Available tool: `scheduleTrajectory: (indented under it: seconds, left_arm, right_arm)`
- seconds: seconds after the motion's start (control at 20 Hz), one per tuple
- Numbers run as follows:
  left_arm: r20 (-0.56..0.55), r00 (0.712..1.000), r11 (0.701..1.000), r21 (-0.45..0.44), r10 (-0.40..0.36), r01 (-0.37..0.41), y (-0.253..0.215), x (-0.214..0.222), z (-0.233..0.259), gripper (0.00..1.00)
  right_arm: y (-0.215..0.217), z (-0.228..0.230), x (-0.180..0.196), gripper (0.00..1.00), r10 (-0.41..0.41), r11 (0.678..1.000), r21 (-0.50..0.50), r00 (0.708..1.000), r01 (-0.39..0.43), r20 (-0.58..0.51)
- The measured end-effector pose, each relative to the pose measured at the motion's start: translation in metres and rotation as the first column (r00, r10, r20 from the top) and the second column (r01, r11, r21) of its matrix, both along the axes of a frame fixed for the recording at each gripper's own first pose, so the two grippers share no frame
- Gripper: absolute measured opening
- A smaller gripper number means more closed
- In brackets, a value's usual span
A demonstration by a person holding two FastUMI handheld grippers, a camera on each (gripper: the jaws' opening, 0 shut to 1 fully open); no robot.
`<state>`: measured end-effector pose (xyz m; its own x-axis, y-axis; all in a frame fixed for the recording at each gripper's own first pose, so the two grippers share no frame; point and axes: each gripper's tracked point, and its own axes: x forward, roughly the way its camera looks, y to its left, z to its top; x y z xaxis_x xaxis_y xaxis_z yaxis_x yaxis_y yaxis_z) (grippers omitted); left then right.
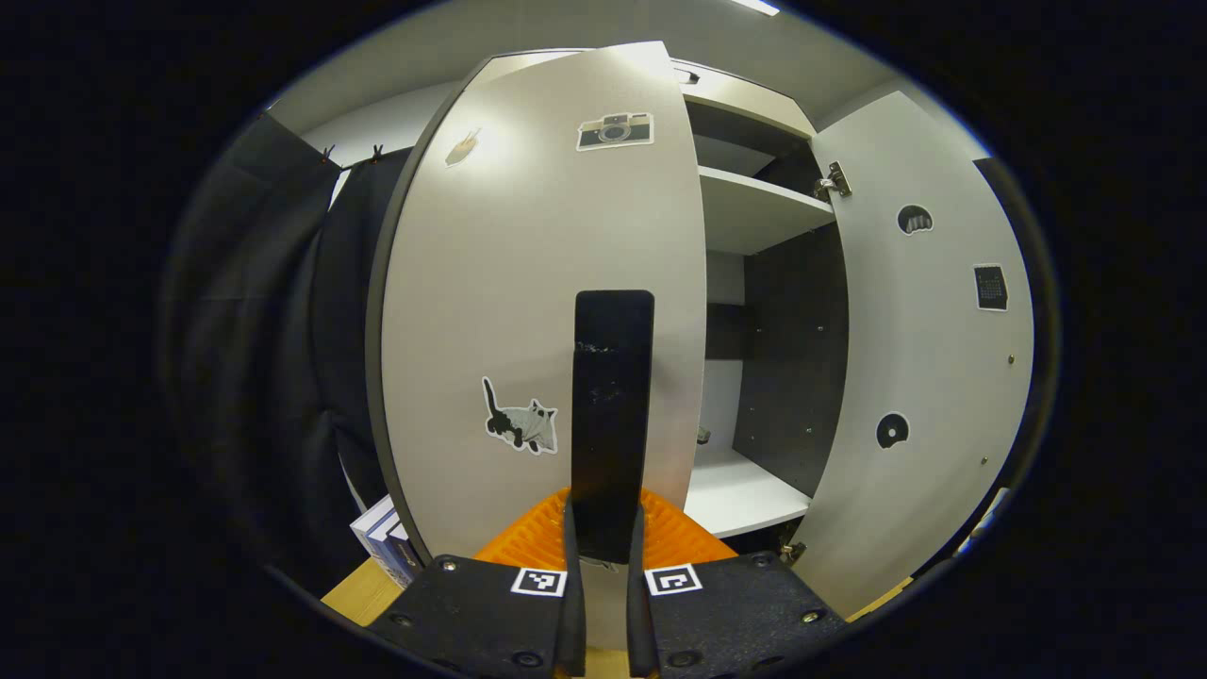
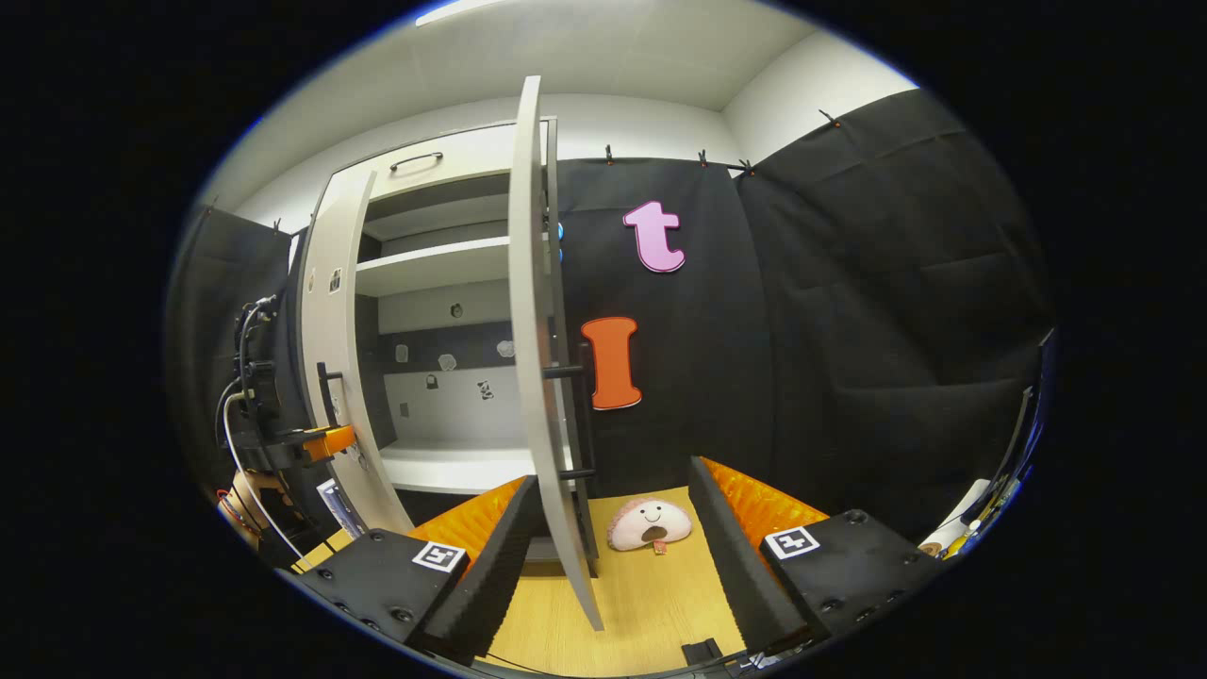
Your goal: Open the right door of the double-door shoe cabinet with the right hand, and open the left door with the left hand.
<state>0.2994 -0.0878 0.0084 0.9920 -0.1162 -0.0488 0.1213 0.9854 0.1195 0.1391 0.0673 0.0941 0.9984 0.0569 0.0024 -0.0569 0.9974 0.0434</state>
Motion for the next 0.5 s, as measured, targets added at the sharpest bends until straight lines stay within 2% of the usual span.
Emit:
scheduleTrajectory:
  seconds: [0.05, 0.1, 0.25, 0.3, 0.35, 0.5]
  left_arm:
    - [0.0, 1.0, 1.0, -0.002, -0.011, 0.011, 0.001, 0.0, -0.001, 0.17]
    - [0.004, 1.0, 1.0, -0.002, -0.023, 0.023, 0.002, 0.001, 0.0, 0.17]
    - [0.015, 0.998, 0.998, -0.02, -0.063, 0.063, 0.004, -0.005, 0.0, 0.15]
    - [0.013, 0.998, 0.997, -0.024, -0.067, 0.067, 0.006, -0.008, 0.001, 0.15]
    - [0.008, 0.998, 0.997, -0.03, -0.069, 0.069, 0.007, -0.009, 0.0, 0.15]
    - [0.005, 0.996, 0.994, -0.057, -0.093, 0.093, 0.011, -0.016, 0.0, 0.15]
  right_arm:
    - [0.004, -0.001, -0.005, 0.95, -0.007, 1.0, -0.009, 1.0, 0.007, 0.001]
    - [0.01, 0.0, -0.009, 0.99, -0.011, 1.0, -0.016, 1.0, 0.011, 0.008]
    - [0.031, 0.001, -0.024, 1.0, -0.017, 0.999, -0.028, 0.999, 0.018, 0.039]
    - [0.039, 0.0, -0.027, 0.9, -0.013, 1.0, -0.026, 0.999, 0.014, 0.039]
    - [0.048, -0.003, -0.029, 1.0, 0.0, 1.0, -0.026, 1.0, 0.001, 0.03]
    - [0.066, 0.002, -0.036, 0.99, 0.014, 1.0, -0.012, 0.999, -0.014, 0.041]
